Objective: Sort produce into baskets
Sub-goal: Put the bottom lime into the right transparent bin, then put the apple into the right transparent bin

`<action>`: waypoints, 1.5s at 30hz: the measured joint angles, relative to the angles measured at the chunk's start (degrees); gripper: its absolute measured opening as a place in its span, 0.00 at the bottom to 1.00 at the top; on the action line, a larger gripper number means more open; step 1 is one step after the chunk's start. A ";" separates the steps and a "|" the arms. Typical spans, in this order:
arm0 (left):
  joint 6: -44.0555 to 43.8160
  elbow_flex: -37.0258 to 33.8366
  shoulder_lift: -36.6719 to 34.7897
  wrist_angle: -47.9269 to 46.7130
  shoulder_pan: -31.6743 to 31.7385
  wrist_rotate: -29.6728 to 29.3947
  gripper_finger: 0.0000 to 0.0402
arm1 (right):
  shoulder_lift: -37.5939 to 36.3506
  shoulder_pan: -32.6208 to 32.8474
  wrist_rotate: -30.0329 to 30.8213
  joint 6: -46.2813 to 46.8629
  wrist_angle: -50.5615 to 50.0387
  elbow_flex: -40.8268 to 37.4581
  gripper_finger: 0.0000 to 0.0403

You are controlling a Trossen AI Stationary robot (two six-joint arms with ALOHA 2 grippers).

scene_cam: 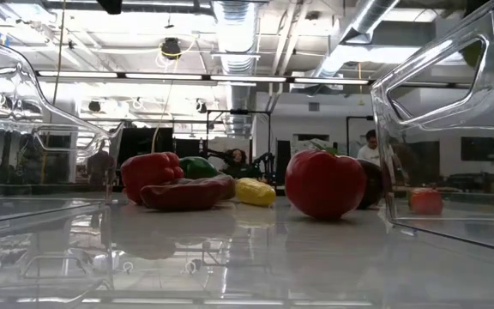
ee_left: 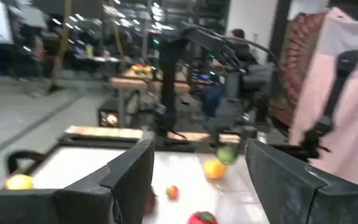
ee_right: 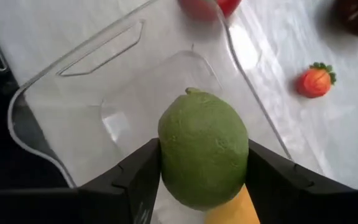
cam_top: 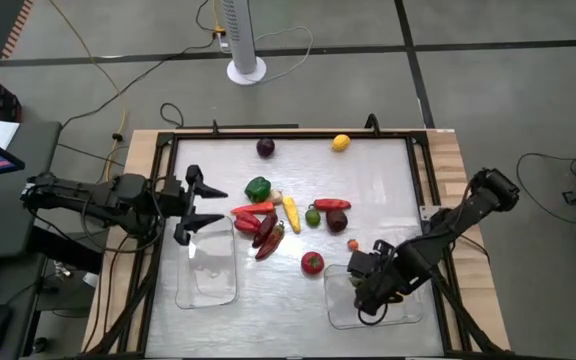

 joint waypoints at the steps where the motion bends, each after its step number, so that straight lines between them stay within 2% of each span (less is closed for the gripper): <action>1: 1.02 0.00 0.06 0.92 0.00 -1.07 0.60 | 0.00 0.02 0.08 -0.01 -0.43 0.00 0.61; 6: 2.76 0.02 1.16 1.21 0.09 -6.56 0.60 | 0.00 -1.31 0.78 -0.74 -0.37 -0.02 0.67; 12: 2.35 0.02 2.18 2.51 0.00 -5.06 0.60 | 0.00 -4.95 3.59 -3.33 1.96 -0.02 0.71; 19: 4.19 0.02 2.95 4.78 -0.04 -5.03 0.60 | 0.10 -15.13 10.56 -11.45 2.55 -1.16 0.71; 25: 3.70 0.00 2.79 4.07 -0.31 -4.16 0.60 | 0.11 -24.31 9.45 -21.85 6.14 -1.14 0.73; 29: 4.41 0.00 2.81 3.93 -0.28 -3.77 0.60 | 0.09 -27.63 9.40 -27.01 7.41 -1.14 0.80; 34: 6.25 0.00 2.81 3.95 -0.28 -5.18 0.60 | 0.09 -29.84 9.25 -28.00 7.39 -1.14 0.92; 38: 7.83 0.00 2.81 3.92 -0.28 -8.28 0.60 | 3.22 -30.09 9.27 -28.05 7.33 -1.05 0.99; 45: 7.66 0.00 2.81 2.58 -0.26 -9.38 0.60 | 13.00 -30.41 8.84 -28.81 6.36 -1.09 0.96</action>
